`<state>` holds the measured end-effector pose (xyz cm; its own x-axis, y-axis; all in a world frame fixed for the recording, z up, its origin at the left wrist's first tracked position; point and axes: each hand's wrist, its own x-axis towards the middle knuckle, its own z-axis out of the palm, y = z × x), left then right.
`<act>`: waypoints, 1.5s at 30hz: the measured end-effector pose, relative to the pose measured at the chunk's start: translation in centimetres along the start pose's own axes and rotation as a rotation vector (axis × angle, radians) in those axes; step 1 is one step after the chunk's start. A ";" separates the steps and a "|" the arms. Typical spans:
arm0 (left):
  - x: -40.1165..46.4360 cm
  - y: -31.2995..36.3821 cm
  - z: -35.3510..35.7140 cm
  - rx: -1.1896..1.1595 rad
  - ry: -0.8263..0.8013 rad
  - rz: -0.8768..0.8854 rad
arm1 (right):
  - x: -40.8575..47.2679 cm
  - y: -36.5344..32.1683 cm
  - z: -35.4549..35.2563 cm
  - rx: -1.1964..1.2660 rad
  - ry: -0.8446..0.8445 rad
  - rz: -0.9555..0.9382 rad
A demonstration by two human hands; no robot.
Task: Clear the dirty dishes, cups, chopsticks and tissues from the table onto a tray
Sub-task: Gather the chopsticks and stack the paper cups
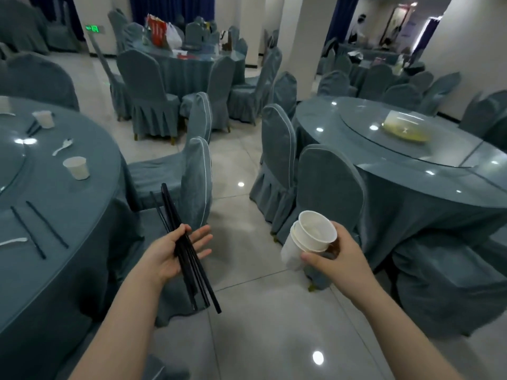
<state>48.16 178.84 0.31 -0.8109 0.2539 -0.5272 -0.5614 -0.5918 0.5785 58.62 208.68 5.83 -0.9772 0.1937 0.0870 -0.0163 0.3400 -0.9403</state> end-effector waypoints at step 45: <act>18.5 27.7 -28.0 0.819 1.609 -0.166 | 53.5 -4.7 49.5 -0.003 -1.195 -0.238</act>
<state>22.19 145.70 -10.85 -0.0889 -0.9367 -0.3386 -0.9443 -0.0289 0.3278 -4.08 171.84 -1.35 -0.5292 -0.8422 -0.1026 -0.2225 0.2544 -0.9412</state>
